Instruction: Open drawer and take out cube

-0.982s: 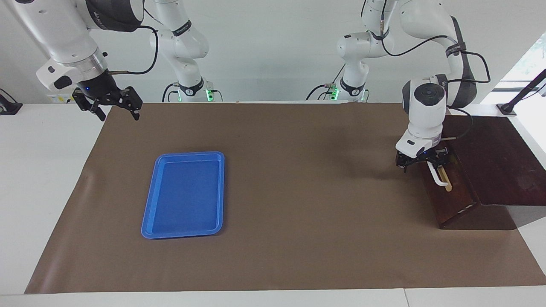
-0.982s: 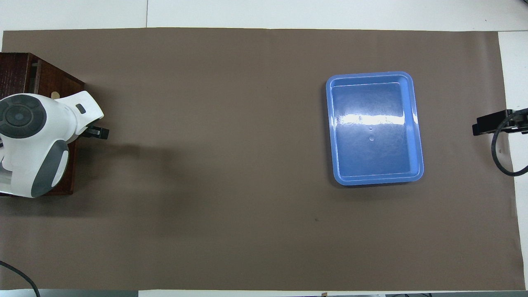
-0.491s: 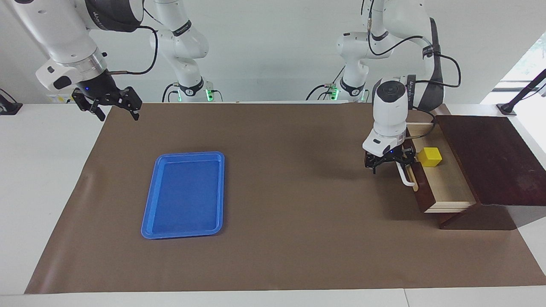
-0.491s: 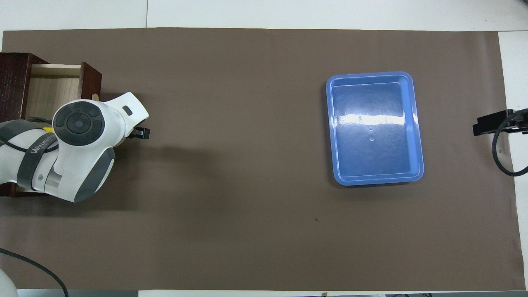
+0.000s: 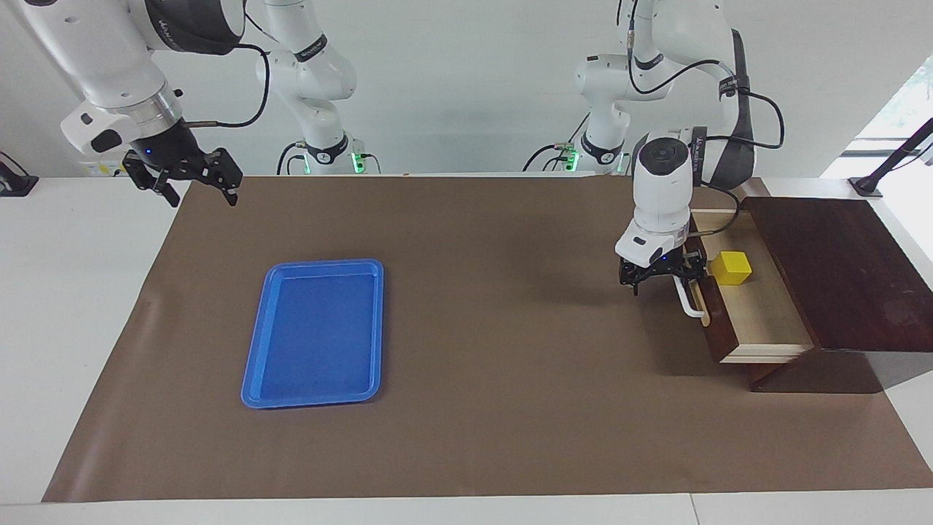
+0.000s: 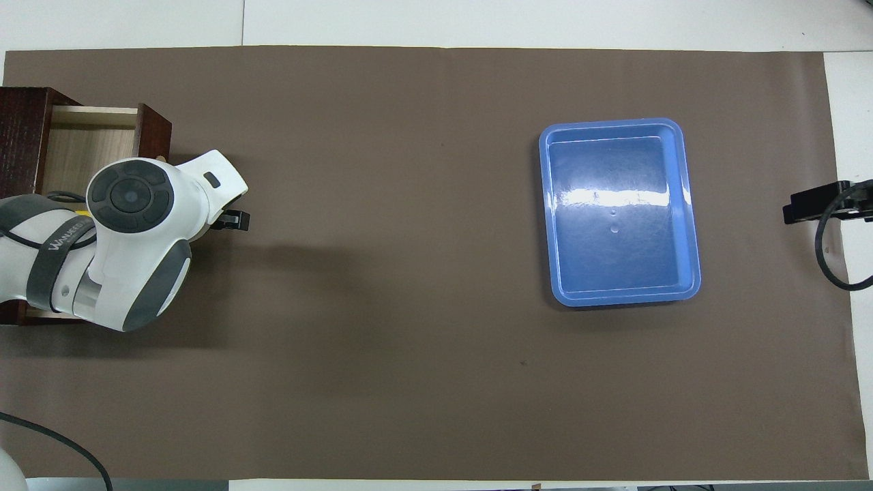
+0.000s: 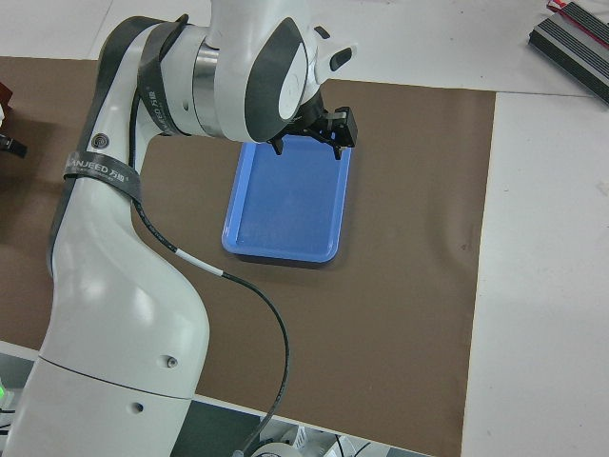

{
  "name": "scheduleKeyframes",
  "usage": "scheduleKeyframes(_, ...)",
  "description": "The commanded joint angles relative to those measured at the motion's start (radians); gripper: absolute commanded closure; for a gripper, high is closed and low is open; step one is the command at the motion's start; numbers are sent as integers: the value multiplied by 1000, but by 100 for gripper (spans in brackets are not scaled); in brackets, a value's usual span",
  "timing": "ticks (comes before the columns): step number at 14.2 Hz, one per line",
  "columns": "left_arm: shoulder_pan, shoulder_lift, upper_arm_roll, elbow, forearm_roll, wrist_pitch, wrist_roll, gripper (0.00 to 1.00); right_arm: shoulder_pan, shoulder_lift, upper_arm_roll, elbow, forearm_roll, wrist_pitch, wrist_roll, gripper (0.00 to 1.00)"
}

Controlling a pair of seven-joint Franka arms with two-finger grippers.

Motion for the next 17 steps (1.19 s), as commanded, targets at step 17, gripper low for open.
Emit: scheduleKeyframes(17,288,-118,56,65,-310,-118,-1099,0,-20,-46,14,-83,2,-10,15,0)
